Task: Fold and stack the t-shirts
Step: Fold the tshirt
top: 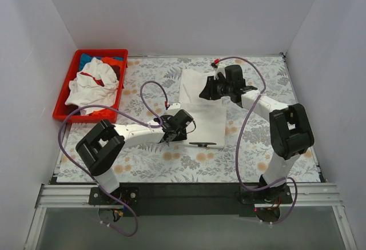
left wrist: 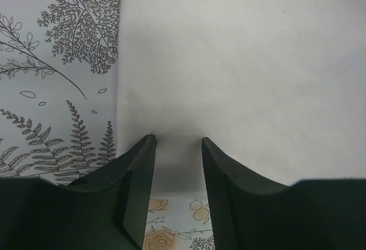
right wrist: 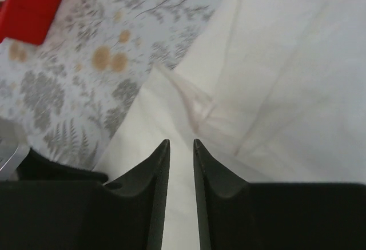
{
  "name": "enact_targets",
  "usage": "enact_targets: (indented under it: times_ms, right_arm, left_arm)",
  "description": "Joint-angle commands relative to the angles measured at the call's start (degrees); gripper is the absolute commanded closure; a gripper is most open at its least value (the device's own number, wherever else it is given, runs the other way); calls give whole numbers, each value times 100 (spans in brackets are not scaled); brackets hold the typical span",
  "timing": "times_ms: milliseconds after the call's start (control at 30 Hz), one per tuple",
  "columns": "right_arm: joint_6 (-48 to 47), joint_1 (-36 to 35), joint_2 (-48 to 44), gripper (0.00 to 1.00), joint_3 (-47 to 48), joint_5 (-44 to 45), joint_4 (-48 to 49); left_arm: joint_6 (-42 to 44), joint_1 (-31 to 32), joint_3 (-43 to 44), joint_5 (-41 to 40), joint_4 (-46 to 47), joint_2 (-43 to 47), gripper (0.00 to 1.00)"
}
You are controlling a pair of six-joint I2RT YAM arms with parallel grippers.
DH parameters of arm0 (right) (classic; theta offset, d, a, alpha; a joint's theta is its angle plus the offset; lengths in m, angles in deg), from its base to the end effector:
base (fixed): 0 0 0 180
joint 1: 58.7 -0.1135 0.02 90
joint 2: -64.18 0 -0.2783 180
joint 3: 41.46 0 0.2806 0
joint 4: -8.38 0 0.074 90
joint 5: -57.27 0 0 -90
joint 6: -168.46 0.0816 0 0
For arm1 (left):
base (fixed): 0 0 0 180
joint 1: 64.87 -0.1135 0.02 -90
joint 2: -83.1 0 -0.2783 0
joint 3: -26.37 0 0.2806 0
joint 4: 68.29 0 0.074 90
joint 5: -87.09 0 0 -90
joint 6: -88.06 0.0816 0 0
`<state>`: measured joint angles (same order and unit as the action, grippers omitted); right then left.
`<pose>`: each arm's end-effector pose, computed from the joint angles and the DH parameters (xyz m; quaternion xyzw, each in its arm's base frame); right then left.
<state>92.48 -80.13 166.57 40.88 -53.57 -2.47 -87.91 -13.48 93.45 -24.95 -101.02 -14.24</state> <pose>0.4290 0.1996 0.2120 -0.1443 0.8480 0.2975 0.4141 0.2522 -0.2668 0.1148 -0.3263 0.8980 -0.1460 0.2565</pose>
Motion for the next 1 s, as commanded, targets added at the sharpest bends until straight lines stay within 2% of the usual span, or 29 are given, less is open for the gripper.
enact_targets:
  times_ms: [0, 133, 267, 600, 733, 967]
  right_arm:
    - [504, -255, -53, 71, -784, -1876, 1105]
    - [681, -519, 395, 70, -979, -2291, 1581]
    - [830, -573, 1080, 71, -620, -2416, 1704]
    - [1436, 33, 2874, 70, 1147, -2556, 1705]
    - [1779, 200, 2682, 70, 1298, -2838, 1713]
    - [1771, 481, 1216, 70, -176, -3013, 1775]
  left_arm:
    - [-156, -24, -279, 165, -493, 154, 63]
    - [-209, -24, -324, 165, -528, 233, 63]
    - [-270, -24, -367, 191, -572, 242, 63]
    - [-385, -24, -623, 367, -607, 338, 63]
    - [-376, -24, -623, 394, -642, 373, 63]
    - [-455, -24, -693, 447, -660, 514, 63]
